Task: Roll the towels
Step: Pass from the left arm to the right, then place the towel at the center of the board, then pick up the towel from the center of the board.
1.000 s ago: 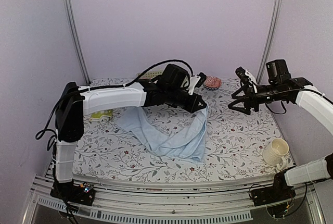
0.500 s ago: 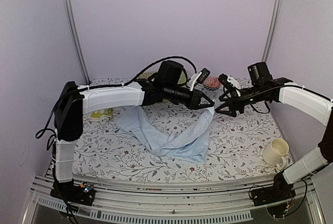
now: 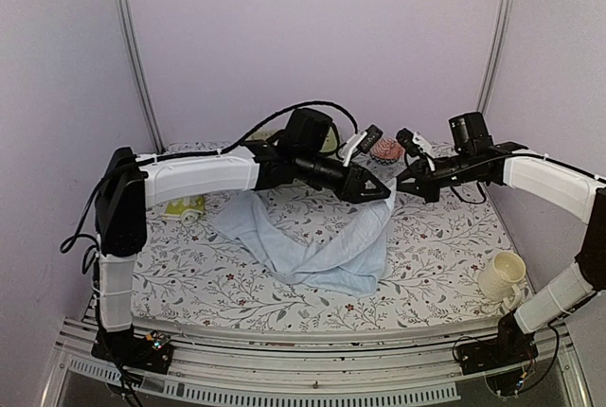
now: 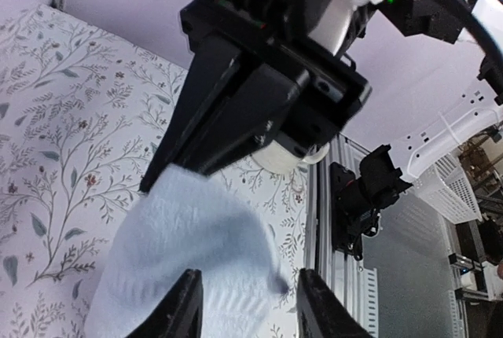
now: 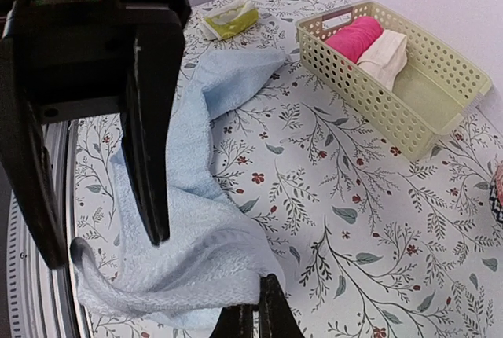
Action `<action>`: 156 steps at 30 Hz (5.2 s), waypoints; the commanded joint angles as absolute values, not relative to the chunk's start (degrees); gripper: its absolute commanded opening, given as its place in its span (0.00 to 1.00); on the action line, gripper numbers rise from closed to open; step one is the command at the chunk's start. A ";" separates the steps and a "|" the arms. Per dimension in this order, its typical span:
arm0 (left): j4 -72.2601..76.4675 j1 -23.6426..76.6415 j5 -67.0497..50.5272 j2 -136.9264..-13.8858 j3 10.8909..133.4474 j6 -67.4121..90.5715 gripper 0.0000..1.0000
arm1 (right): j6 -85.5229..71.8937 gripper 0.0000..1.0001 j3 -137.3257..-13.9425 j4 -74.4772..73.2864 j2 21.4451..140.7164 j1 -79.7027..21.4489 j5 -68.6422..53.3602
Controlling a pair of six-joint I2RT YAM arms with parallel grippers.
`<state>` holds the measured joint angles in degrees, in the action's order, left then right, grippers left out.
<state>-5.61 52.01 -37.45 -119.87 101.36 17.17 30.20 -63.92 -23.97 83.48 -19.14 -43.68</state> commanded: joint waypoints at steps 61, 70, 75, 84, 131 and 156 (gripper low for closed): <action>-20.92 32.66 -3.29 -83.00 58.18 15.83 0.47 | 72.08 0.50 -63.05 -44.27 106.27 -18.80 -12.21; -20.57 32.26 -3.43 -83.94 58.10 15.65 0.47 | 70.10 0.44 -63.58 -43.20 108.24 -18.19 -16.09; -20.57 31.88 -2.29 -83.94 57.77 15.68 0.47 | 63.36 0.27 -61.84 -36.64 108.41 -18.22 -16.06; -24.30 24.33 3.31 -86.32 57.95 21.47 0.51 | 41.51 0.02 -68.34 -34.97 97.16 -5.39 -21.42; -34.10 38.13 23.51 -107.39 66.78 -1.67 0.40 | 28.83 0.05 -68.28 -29.00 101.25 3.58 -41.65; -33.66 37.44 21.85 -108.36 69.75 -6.99 0.35 | 29.25 0.05 -68.61 -30.04 102.40 2.75 -42.54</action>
